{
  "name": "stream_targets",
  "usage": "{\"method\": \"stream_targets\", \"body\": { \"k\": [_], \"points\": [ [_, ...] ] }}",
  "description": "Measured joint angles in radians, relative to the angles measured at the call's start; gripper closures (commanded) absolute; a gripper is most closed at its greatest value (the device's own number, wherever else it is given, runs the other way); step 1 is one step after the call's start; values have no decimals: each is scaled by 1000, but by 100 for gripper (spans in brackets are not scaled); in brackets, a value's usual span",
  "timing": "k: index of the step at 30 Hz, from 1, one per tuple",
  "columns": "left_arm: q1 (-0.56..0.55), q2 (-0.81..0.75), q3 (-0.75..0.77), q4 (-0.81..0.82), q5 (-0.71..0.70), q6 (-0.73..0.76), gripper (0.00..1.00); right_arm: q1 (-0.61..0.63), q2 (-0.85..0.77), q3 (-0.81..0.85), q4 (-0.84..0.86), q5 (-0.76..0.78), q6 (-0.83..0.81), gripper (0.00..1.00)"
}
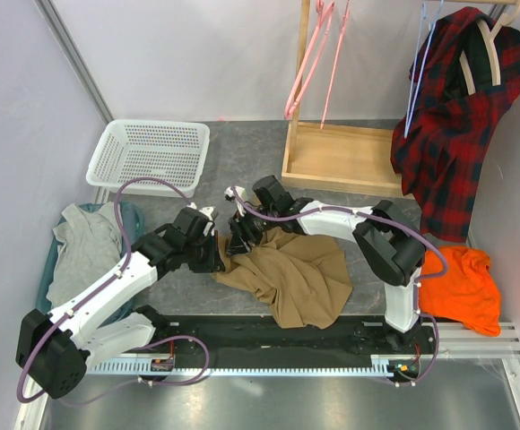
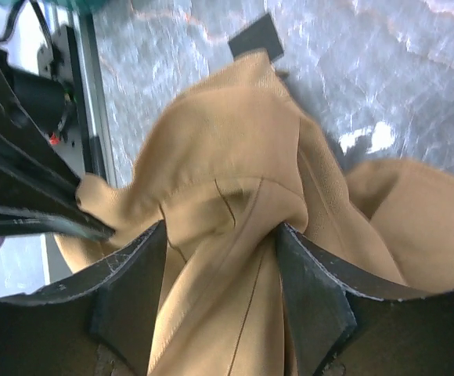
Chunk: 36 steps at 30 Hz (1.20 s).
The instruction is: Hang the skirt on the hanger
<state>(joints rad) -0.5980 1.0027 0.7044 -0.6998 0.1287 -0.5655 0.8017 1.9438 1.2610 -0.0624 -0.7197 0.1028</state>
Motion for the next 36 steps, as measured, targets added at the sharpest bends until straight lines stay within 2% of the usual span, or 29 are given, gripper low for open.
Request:
{"method": "stream_targets", "body": {
  "k": [1,2,4,5,6,7,8,10,13,16,19,26,36],
  "points": [
    [0,0,0,0,-1,0,96,2,0,-10,37,0,14,35],
    [0,0,0,0,-3,0,90,3,0,-19,66,3,27,36],
    [0,0,0,0,-8,-1,88,6,0,-33,100,9,44,42],
    [0,0,0,0,-13,-2,87,7,0,-35,108,13,51,58],
    [0,0,0,0,-17,-3,84,8,0,-35,114,14,54,68],
    [0,0,0,0,-20,-3,74,10,0,-35,117,16,48,80],
    [0,0,0,0,-22,-3,67,13,0,-35,117,19,50,99],
    [0,-1,0,-1,-25,-6,52,18,0,-34,108,31,41,100],
    [0,-8,0,0,-37,-14,38,24,-3,-34,78,90,40,100],
    [0,-17,3,-1,-58,-19,32,26,-44,-53,35,172,31,100],
    [0,-20,14,-1,-80,-22,29,26,-153,-115,-6,245,23,100],
    [0,-45,50,10,-156,-37,27,26,-558,-293,-72,340,23,100],
    [0,14,22,51,-259,-101,27,27,-835,-564,-176,446,101,100]
  ]
}}
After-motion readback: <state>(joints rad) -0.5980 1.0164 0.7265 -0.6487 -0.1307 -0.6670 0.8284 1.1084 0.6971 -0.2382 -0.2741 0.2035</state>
